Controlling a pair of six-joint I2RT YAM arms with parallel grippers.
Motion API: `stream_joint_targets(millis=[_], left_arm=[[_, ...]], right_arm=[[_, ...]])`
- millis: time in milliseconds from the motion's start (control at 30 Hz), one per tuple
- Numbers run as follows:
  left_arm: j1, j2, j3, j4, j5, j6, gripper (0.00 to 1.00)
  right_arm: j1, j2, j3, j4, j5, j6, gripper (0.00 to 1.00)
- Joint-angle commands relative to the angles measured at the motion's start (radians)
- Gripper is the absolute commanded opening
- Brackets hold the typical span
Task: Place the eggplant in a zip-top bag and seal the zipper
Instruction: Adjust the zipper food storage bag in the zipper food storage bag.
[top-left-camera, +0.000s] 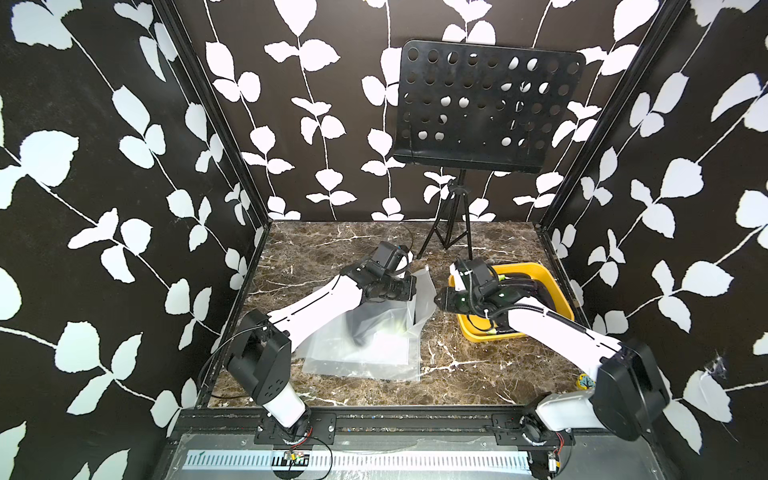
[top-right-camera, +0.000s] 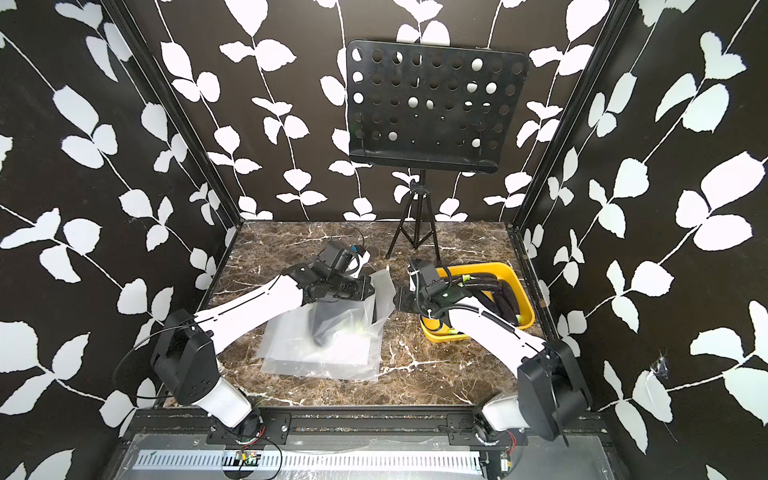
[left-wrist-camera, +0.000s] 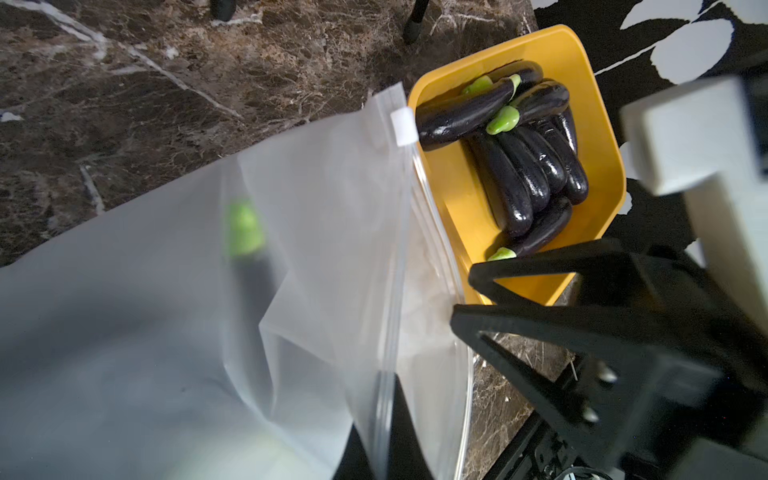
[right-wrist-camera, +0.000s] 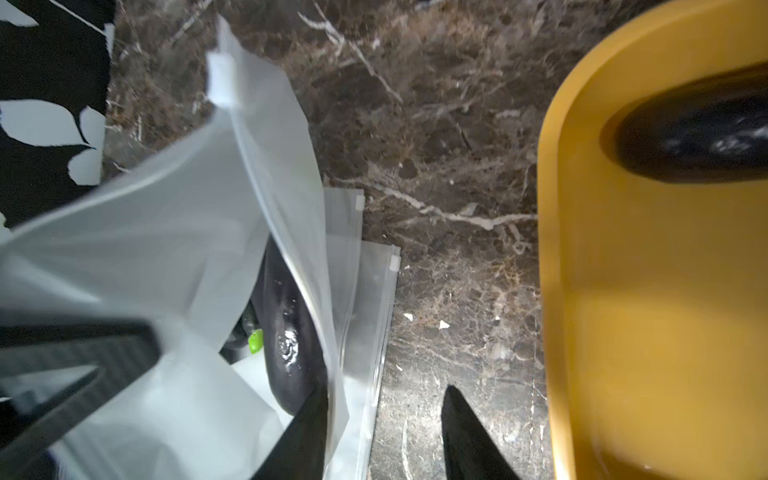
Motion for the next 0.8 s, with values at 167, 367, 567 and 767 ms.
stream_joint_targets(millis=[167, 367, 567, 767], left_arm=[[0.000, -0.062, -0.009, 0.006, -0.009, 0.005, 0.00], [0.014, -0.123, 0.050, -0.067, -0.048, 0.073, 0.00], [0.071, -0.219, 0.085, -0.093, -0.098, 0.110, 0.00], [0.112, -0.302, 0.144, -0.161, -0.144, 0.151, 0.00]], right_arm=[[0.015, 0.041, 0.027, 0.105, -0.062, 0.006, 0.16], [0.025, -0.025, 0.176, 0.080, -0.114, -0.009, 0.02], [0.063, 0.008, 0.387, 0.070, -0.168, -0.034, 0.01], [0.117, 0.099, 0.520, 0.109, -0.224, -0.023, 0.01]])
